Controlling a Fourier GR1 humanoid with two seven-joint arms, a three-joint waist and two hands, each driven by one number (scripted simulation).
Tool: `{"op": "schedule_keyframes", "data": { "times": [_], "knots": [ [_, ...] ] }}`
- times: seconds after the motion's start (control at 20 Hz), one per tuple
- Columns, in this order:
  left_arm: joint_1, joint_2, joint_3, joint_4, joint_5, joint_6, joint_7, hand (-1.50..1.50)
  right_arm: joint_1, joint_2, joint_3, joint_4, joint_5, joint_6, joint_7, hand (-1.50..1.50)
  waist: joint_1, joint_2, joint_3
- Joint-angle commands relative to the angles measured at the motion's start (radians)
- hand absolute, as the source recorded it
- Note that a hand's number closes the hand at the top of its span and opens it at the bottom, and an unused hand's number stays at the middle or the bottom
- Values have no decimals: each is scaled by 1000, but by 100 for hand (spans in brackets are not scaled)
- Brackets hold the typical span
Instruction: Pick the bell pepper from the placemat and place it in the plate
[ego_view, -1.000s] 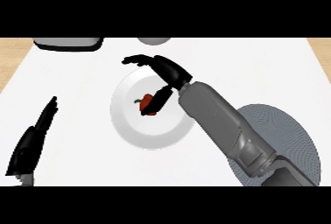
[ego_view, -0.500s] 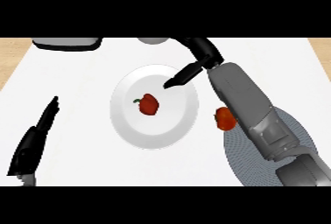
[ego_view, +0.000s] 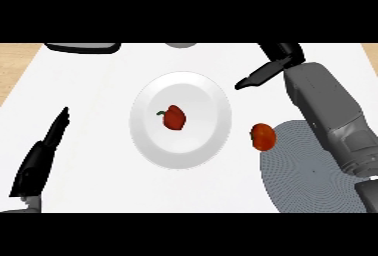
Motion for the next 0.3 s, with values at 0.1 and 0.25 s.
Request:
{"op": "schedule_keyframes", "data": {
  "times": [0.1,0.25],
  "knots": [
    [-33,6,8,27,18,-25,-8,0,-19,-93,0,65,29,86,-78,-150,19,13,1],
    [-13,-31,-21,-2,-15,15,-16,0,-5,-109,-3,91,37,85,-107,-150,26,12,1]
  ]
}}
